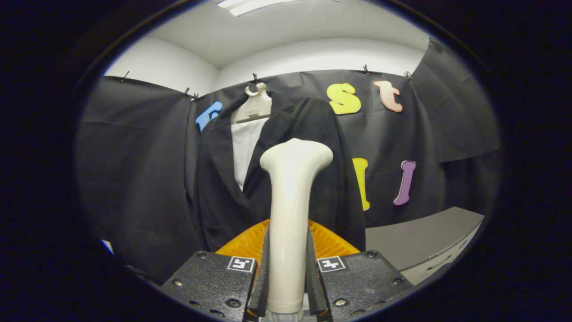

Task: Iron the clothes twice with a garment steamer, once on the left side and once on the right side.

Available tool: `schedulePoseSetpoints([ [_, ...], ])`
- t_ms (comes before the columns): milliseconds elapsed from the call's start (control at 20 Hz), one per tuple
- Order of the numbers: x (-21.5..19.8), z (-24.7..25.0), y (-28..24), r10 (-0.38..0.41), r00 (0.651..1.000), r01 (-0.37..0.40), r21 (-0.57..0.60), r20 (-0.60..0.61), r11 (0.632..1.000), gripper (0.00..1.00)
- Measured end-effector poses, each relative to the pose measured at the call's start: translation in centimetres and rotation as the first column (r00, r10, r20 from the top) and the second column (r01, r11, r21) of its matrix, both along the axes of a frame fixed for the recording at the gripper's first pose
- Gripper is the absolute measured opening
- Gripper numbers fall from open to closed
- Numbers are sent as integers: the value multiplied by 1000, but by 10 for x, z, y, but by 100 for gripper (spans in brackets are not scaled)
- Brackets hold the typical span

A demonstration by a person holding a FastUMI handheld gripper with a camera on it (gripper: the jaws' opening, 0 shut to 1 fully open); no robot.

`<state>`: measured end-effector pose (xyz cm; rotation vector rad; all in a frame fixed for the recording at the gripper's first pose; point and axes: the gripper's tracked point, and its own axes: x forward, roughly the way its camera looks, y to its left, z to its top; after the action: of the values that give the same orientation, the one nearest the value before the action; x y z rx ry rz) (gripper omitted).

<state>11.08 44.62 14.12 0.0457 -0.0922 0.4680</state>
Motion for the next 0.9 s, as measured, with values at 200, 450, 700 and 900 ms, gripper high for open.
schedulePoseSetpoints([
  [200, -4, -40, -1, 1, 998, -4, -40, -65, 999, 38],
  [450, -5, -86, -9, -25, 989, 15, -73, -147, 997, 38],
  [700, -7, -131, -14, -56, 975, 32, -109, -217, 994, 38],
  [900, -5, -165, -18, -73, 959, 33, -146, -275, 989, 38],
])
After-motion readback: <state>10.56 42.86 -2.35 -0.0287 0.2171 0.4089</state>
